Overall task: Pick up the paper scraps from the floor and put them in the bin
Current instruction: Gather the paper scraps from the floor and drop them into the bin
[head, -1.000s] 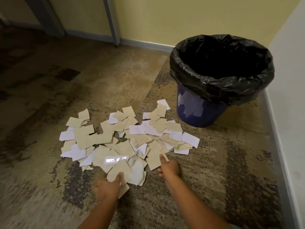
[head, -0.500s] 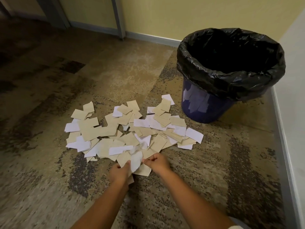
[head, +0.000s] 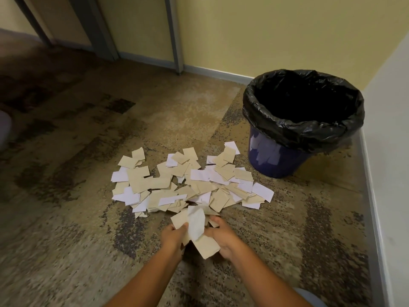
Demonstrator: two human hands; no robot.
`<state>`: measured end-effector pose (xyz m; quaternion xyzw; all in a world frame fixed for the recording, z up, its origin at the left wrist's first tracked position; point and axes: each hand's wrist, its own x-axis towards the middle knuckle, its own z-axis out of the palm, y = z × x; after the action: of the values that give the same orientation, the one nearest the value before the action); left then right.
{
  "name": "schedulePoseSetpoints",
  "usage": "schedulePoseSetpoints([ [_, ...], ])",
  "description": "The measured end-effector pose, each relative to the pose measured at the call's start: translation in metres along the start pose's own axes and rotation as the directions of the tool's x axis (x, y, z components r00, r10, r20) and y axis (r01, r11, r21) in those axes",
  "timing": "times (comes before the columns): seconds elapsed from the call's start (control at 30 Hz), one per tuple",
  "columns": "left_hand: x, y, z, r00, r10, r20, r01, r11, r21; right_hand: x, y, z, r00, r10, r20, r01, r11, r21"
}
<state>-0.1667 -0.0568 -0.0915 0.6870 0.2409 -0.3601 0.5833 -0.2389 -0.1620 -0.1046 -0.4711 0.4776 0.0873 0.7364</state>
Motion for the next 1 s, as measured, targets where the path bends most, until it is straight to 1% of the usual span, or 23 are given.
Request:
schedulePoseSetpoints([
  [0.13, -0.013, 0.014, -0.006, 0.999, 0.043, 0.020, -0.045, 0.995, 0.084, -0.013, -0.019, 0.001, 0.997, -0.057, 0.056, 0.052, 0.995, 0.083],
  [0.37, -0.029, 0.048, -0.006, 0.987, 0.156, 0.039, -0.161, 0.970, 0.180, -0.037, -0.045, 0.002, 0.971, -0.095, 0.220, 0.055, 0.982, 0.179],
  [0.4, -0.029, 0.054, -0.005, 0.986, 0.157, 0.052, -0.165, 0.968, 0.191, -0.040, -0.047, 0.002, 0.972, -0.091, 0.219, 0.050, 0.981, 0.186],
  [0.5, -0.030, 0.074, -0.004, 0.988, 0.094, 0.120, -0.116, 0.974, 0.194, -0.045, -0.056, -0.001, 0.986, -0.083, 0.143, 0.063, 0.988, 0.145],
  [0.57, -0.028, 0.084, -0.007, 0.986, 0.077, 0.145, -0.102, 0.979, 0.174, -0.048, -0.064, -0.006, 0.991, -0.089, 0.100, 0.078, 0.990, 0.114],
  [0.63, -0.023, 0.090, -0.012, 0.988, 0.100, 0.115, -0.116, 0.983, 0.144, -0.051, -0.072, -0.011, 0.994, -0.081, 0.080, 0.070, 0.989, 0.126],
  [0.7, -0.018, 0.094, -0.012, 0.986, 0.154, 0.063, -0.163, 0.971, 0.173, -0.057, -0.079, -0.017, 0.993, -0.038, 0.115, 0.013, 0.978, 0.209],
  [0.73, -0.016, 0.096, -0.010, 0.982, 0.181, 0.055, -0.188, 0.964, 0.189, -0.060, -0.081, -0.021, 0.987, -0.014, 0.159, -0.033, 0.957, 0.287],
  [0.77, -0.015, 0.097, -0.007, 0.979, 0.197, 0.054, -0.204, 0.960, 0.191, -0.063, -0.082, -0.024, 0.978, 0.012, 0.210, -0.096, 0.914, 0.395],
  [0.83, -0.017, 0.101, -0.002, 0.978, 0.202, 0.056, -0.209, 0.965, 0.160, -0.071, -0.085, -0.031, 0.957, 0.039, 0.287, -0.214, 0.764, 0.608],
  [0.87, -0.019, 0.103, 0.000, 0.979, 0.191, 0.065, -0.198, 0.972, 0.127, -0.075, -0.087, -0.034, 0.950, 0.036, 0.310, -0.249, 0.684, 0.685],
  [0.9, -0.021, 0.106, 0.002, 0.981, 0.177, 0.074, -0.183, 0.979, 0.092, -0.079, -0.090, -0.036, 0.945, 0.023, 0.327, -0.270, 0.619, 0.737],
  [0.93, -0.022, 0.108, 0.003, 0.983, 0.166, 0.078, -0.171, 0.983, 0.064, -0.083, -0.095, -0.038, 0.939, 0.005, 0.344, -0.284, 0.577, 0.766],
  [1.0, -0.020, 0.111, 0.003, 0.984, 0.157, 0.084, -0.159, 0.987, 0.016, -0.092, -0.108, -0.043, 0.924, -0.041, 0.380, -0.296, 0.552, 0.779],
])
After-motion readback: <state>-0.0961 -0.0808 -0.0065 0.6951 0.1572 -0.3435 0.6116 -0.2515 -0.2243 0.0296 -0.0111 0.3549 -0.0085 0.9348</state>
